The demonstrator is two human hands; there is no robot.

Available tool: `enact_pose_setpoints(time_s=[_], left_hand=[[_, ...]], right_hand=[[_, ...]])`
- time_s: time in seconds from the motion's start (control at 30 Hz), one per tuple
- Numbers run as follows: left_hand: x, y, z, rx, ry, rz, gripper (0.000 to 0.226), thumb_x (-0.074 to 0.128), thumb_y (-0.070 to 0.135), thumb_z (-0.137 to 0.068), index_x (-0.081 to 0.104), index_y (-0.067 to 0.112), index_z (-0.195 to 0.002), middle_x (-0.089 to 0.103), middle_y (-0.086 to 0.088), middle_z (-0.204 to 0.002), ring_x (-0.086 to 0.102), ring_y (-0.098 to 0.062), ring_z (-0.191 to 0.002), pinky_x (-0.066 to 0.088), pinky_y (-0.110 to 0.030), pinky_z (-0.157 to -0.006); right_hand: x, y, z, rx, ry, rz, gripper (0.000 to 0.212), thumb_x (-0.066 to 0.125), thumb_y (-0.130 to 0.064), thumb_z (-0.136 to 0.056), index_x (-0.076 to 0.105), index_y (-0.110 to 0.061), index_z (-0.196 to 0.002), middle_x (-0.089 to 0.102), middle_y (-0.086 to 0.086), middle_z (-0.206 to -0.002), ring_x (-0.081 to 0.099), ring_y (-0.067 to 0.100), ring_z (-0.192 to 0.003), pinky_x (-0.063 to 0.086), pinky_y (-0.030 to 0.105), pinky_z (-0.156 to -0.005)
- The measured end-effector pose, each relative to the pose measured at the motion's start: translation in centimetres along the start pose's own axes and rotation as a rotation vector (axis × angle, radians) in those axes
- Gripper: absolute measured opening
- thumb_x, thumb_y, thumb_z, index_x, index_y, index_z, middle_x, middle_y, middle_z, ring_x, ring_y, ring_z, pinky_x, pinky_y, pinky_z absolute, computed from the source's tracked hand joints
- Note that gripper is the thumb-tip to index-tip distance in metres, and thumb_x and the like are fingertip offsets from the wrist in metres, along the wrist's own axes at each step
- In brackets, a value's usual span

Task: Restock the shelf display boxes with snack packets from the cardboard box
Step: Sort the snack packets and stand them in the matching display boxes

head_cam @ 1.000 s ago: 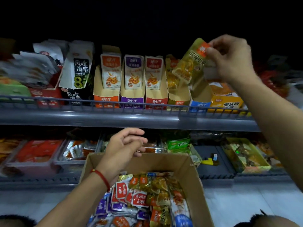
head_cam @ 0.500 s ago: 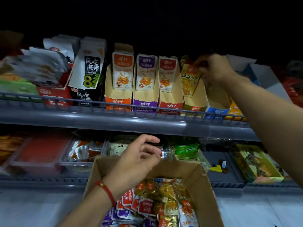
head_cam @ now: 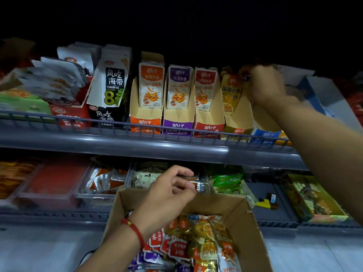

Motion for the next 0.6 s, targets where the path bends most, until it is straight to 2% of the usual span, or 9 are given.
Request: enact_pose_setpoints(time_s=[0.13,0.27,0.4,0.6], left_hand=[[-0.2,-0.7,-0.1,-0.078,0.036,-0.055,0.026,0.067,0.019,-0.092,0.062,0.039,-0.108,0.071,0.012,-0.098,0.07,-0.01,-0.092,0.06,-0.044,-0.086],[0.2,-0.9,-0.2,-0.12,0.048,-0.074,0.023,0.066,0.018,-0.094,0.063,0.036,-0.108,0.073,0.012,-0.096,0.07,-0.012,-0.091,0.06,-0.045,-0.086],[0.7,-0.7,-0.1,-0.145,0.042,-0.066,0.024,0.064,0.012,-0.095,0.062,0.027,-0.114,0.072,0.005,-0.101,0.07,-0.014,-0.09,0.061,-0.034,-0.08],[0.7,-1.0,-0.1,-0.159,0.035,-0.055,0.022,0.062,0.013,-0.096,0.06,0.029,-0.111,0.071,0.003,-0.103,0.069,-0.015,-0.093,0.061,-0.033,-0.081]], right_hand=[[-1.5,0.2,2.9,-0.084,0.133,0.018,0.034,0.059,-0.026,-0.099,0.058,-0.013,-0.131,0.058,0.02,-0.124,0.058,0.043,-0.107,0.051,0.051,-0.077],[-1.5,0.0,4.5,-0.19,0.076,0.036,0.03,0.06,-0.025,-0.099,0.063,-0.014,-0.128,0.058,0.015,-0.123,0.059,0.04,-0.104,0.051,0.049,-0.075],[-1.7,-0.1,4.1,-0.129,0.067,0.011,0.024,0.059,-0.025,-0.101,0.067,-0.012,-0.119,0.063,0.015,-0.117,0.061,0.037,-0.102,0.052,0.05,-0.079],[-1.3,0.1,1.1,0.006,0.025,-0.059,0.027,0.06,-0.023,-0.101,0.063,-0.013,-0.126,0.066,0.014,-0.119,0.064,0.033,-0.106,0.055,0.049,-0.085]])
Point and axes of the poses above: each hand's wrist, its own z-axis away from the middle knuckle, its own x-axis out of the palm, y = z × x, the point moved 4 cm from there along -z, towards the middle knuckle
